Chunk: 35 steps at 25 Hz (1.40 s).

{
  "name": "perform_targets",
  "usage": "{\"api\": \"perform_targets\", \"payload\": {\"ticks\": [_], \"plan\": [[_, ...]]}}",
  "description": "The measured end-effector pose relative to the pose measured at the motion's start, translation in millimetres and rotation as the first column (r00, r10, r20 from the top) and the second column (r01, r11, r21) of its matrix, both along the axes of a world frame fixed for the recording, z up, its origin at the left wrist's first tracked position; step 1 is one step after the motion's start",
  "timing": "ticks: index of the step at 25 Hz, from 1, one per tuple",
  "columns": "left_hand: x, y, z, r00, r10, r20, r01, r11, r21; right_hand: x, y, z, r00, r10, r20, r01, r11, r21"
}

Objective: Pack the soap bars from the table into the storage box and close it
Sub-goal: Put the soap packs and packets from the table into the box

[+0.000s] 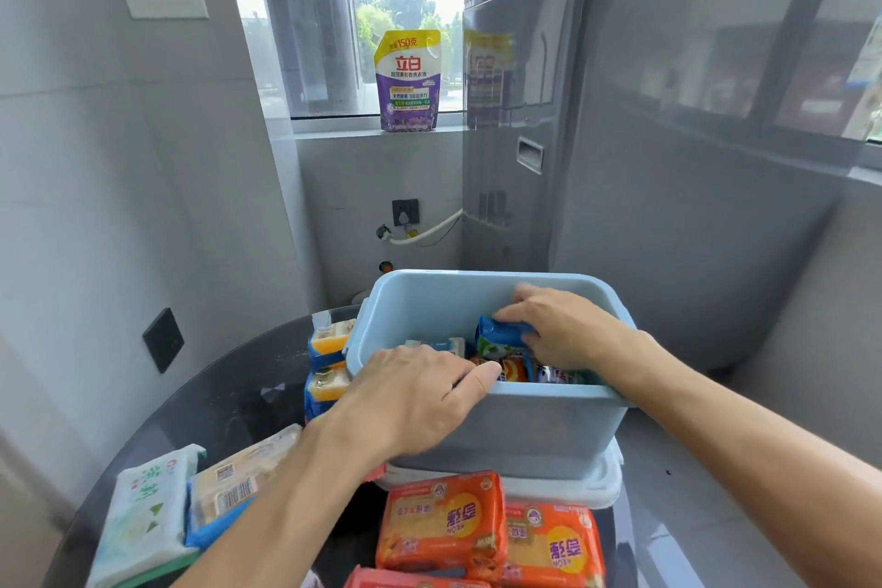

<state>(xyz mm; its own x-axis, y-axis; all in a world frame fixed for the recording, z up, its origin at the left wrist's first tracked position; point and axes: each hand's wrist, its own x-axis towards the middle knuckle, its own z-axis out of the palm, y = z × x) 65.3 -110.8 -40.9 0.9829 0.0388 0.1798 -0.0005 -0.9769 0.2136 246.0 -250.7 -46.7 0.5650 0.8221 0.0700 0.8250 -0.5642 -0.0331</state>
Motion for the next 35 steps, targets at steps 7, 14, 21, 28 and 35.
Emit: {"api": "perform_targets", "payload": {"ticks": [7, 14, 21, 28, 35], "plan": [[-4.8, -0.7, -5.1, 0.996, -0.019, 0.087, 0.020, 1.000, -0.005, -0.6, 10.8, 1.9, 0.973, -0.033, -0.229, -0.053, 0.932, -0.359], [-8.8, -3.0, -6.8, 0.987, -0.031, 0.160, 0.027, 0.999, 0.024, -13.7, -3.1, 19.4, 0.962, -0.124, -0.242, 0.061, 0.965, -0.255], [-4.4, 1.9, -15.4, 0.971, -0.055, 0.235, 0.038, 0.996, 0.075, -11.0, -8.0, 33.7, 0.998, -0.055, -0.028, 0.028, 0.803, -0.595], [-4.5, 0.1, -17.3, 0.960, -0.050, 0.275, 0.027, 0.996, 0.089, -7.1, -32.2, 41.9, 0.995, 0.042, 0.092, 0.017, 0.826, -0.563], [-4.1, -0.5, -19.1, 0.960, -0.027, 0.280, 0.002, 0.996, 0.090, -18.9, -34.4, 30.2, 0.990, 0.117, 0.078, -0.033, 0.733, -0.679]]}}
